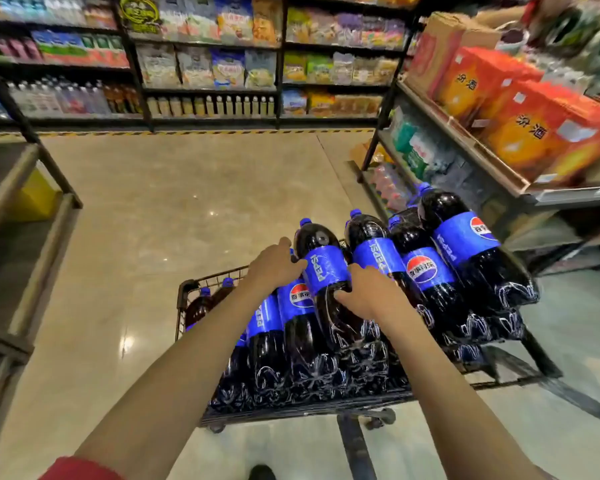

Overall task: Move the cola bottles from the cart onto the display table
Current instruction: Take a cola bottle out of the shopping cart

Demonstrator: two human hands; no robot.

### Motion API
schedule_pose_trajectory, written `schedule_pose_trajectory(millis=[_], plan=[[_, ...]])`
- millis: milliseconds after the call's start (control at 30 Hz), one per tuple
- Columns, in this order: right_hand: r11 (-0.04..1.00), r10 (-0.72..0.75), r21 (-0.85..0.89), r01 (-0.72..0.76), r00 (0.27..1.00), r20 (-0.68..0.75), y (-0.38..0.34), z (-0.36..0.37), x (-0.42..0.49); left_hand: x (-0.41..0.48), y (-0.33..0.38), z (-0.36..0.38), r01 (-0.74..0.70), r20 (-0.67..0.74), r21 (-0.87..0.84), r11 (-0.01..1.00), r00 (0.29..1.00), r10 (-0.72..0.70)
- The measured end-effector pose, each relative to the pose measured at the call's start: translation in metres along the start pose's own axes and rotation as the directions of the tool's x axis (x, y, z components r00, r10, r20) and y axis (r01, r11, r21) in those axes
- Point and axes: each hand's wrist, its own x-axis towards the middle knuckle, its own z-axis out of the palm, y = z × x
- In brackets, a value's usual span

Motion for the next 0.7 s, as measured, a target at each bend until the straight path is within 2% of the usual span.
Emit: schedule_pose_trajectory(millis=[100,267,700], plan=[[0.997,0.045,0.061,-0.044,0.999,-0.001,-0.004,0.008,0.007,0.020,0.002,0.008,0.061,0.053,-0.177,0.982,0.997,-0.053],[0.982,0.145,0.117,-0.147,0.989,0.027,-0.013,0.015,0.008,0.049,-0.001,0.017,0.189,0.179,-0.407,0.893,0.976,-0.125],[0.912,0.380,0.145,-0.384,0.923,0.059,-0.036,0.033,0.025,0.090,0.001,0.021,0.289,0.334,-0.546,0.787,0.936,-0.112]])
